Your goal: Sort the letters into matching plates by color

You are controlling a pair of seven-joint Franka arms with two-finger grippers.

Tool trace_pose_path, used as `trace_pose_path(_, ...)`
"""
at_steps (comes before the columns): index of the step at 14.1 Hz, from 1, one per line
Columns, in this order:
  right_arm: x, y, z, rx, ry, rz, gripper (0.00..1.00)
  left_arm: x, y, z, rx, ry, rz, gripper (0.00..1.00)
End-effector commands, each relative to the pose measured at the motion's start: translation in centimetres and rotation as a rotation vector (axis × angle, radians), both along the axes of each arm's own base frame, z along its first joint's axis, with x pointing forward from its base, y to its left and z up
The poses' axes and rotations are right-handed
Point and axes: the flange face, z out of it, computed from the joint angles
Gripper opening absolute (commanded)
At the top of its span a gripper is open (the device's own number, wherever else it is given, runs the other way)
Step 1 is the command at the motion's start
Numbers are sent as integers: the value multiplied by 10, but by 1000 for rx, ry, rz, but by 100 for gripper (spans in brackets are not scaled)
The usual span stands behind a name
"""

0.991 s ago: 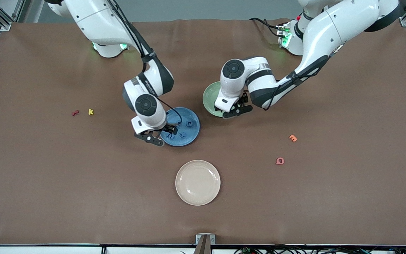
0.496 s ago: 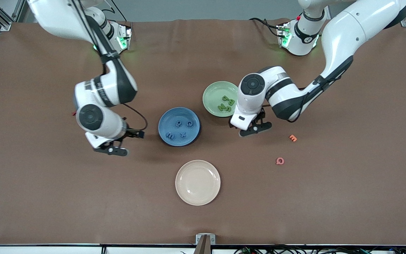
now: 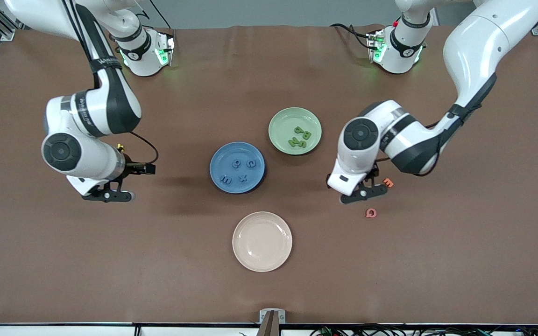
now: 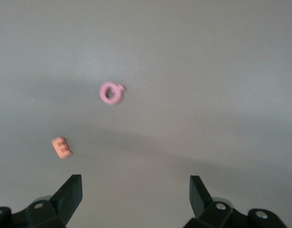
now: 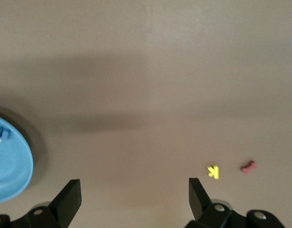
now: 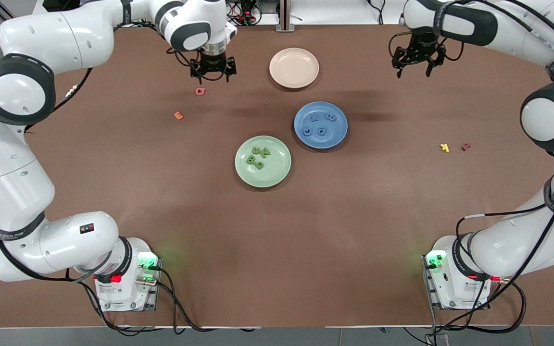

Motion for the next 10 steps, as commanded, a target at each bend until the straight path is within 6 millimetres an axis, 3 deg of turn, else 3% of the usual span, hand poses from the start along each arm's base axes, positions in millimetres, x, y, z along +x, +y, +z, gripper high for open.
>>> trace_pose_path(1, -9, -23, 30, -6, -1, 19, 100, 24, 28, 13, 27, -12, -59, 99)
trace_pose_path(6, 4, -77, 93, -3, 7, 37, 100, 59, 77, 19, 45, -14, -110, 99)
trace_pose_path(8, 7, -103, 113, 7, 1, 31, 100, 65, 82, 28, 18, -6, -127, 99)
trace_pose_path(10, 9, -126, 132, 8, -13, -8, 100, 73, 100, 26, -20, 33, -100, 99)
